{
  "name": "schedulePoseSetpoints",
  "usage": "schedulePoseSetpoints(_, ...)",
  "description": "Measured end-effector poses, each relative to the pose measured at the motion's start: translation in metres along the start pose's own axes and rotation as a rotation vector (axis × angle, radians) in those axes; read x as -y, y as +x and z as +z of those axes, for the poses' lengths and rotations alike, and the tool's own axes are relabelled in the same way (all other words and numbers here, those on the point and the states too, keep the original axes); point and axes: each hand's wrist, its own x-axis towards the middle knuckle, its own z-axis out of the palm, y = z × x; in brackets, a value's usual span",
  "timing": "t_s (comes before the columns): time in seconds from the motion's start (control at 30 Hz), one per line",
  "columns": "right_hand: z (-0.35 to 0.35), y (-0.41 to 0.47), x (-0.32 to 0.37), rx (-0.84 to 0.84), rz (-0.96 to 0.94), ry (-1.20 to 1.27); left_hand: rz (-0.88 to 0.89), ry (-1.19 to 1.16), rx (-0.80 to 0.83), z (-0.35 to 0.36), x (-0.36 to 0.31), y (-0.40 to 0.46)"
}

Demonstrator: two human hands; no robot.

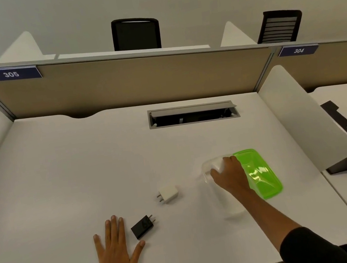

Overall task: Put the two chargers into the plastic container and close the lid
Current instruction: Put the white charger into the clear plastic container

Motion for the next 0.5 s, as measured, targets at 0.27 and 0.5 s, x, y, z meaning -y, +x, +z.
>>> schedulePoseSetpoints(0.27, 0.026, 0.005, -0.015, 0.210, 0.112, -0.042, -0.012, 0.007, 0.021, 0.001, 0.001, 0.001)
schedulePoseSetpoints(0.5, 0.033, 0.002, -0.013, 0.230, 0.072, -0.012, -0.032, -0.001, 0.029, 0.003, 0.001, 0.002)
